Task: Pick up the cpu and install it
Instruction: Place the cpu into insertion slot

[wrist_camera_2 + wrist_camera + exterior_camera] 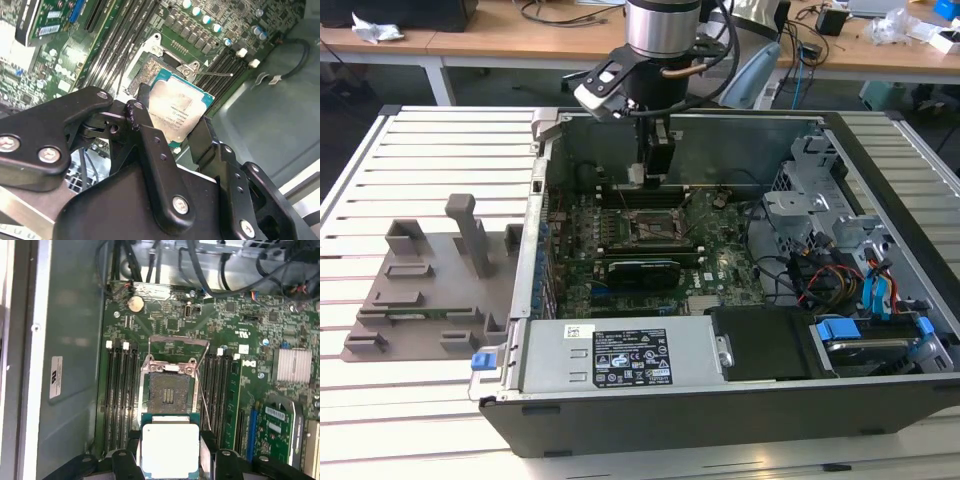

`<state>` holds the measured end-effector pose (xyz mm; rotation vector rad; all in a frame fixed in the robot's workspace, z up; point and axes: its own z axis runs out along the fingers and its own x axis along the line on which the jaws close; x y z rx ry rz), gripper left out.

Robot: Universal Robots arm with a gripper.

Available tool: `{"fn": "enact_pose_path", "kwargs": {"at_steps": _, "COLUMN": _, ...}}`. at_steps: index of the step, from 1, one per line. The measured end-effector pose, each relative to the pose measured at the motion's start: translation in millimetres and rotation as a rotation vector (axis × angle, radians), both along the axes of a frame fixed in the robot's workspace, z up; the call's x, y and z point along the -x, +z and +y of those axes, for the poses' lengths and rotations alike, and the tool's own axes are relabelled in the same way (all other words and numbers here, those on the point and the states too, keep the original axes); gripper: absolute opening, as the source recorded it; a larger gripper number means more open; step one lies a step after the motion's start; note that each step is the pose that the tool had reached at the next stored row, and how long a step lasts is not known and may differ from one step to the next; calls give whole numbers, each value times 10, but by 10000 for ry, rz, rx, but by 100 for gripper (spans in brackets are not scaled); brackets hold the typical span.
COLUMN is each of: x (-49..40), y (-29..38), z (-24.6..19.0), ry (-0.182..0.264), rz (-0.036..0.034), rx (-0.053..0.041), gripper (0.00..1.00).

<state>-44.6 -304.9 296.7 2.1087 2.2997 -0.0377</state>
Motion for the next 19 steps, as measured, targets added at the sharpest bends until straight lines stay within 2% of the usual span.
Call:
{"fn": "enact_pose_path", "kwargs": {"at_steps": 5, "x": 0, "y": 0, "z": 0, "ry": 695, "rz": 0, "rx": 0, "gripper": 55}}
{"fn": "enact_pose_path", "kwargs": {"at_steps": 7, "x": 0, "y": 0, "z": 0, "ry": 731, "rz": 0, "rx": 0, "gripper": 55}}
{"fn": "enact_pose_path", "kwargs": {"at_steps": 8, "x": 0, "y": 0, "z": 0, "ry": 673, "rz": 0, "rx": 0, "gripper": 55}}
{"fn": "enact_pose_path", "kwargs": {"at_steps": 11, "x": 0, "y": -5, "z": 0, "ry": -231, "rz": 1, "rx": 1, "gripper": 55}}
{"fn": "enact_pose_path", "kwargs": {"at_steps": 19, "x": -5, "y": -12, "z": 0, "ry": -279, "rz": -1, "rx": -2, "gripper": 55}}
